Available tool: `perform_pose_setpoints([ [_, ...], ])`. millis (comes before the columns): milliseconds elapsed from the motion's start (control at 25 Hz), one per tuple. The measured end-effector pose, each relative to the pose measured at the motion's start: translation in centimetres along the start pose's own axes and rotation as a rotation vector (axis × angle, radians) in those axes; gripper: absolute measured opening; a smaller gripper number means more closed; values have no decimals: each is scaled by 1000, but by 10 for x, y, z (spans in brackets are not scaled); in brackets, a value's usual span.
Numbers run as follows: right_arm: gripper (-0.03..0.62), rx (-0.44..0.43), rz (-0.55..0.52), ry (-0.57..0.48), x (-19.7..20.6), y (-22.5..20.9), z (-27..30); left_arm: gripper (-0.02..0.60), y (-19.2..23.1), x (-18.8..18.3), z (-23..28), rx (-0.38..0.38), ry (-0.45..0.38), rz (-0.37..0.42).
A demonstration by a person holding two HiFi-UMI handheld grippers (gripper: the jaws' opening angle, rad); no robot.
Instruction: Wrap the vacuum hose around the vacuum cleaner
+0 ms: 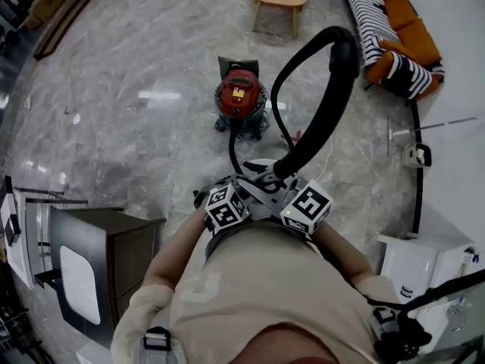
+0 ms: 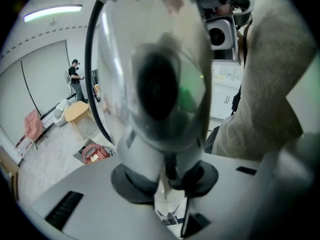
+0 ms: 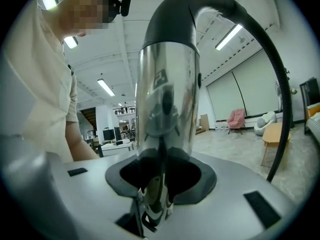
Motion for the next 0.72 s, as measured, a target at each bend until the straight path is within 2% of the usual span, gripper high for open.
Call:
perform_pose_setpoints([
  [160,129,23,-16,-10,-24,-28,19,109,45,-1,-5,-34,1,4],
  [480,129,-73,-86,-61,-71,-56,51,107,112,-3,-26,-163,11,-53],
  [720,129,-121,-67,-117,-98,-112,47,108,164,-22,-8,-195,47,-94],
])
Point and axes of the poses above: the fingertips, and each gripper's own axes: z forward along the fingers, y to its left, x out of its underside, the point moved 5 cm from there along -z, backward along the fingers, and after that the axes turned 11 degrees about z, right-handed, at the moved point
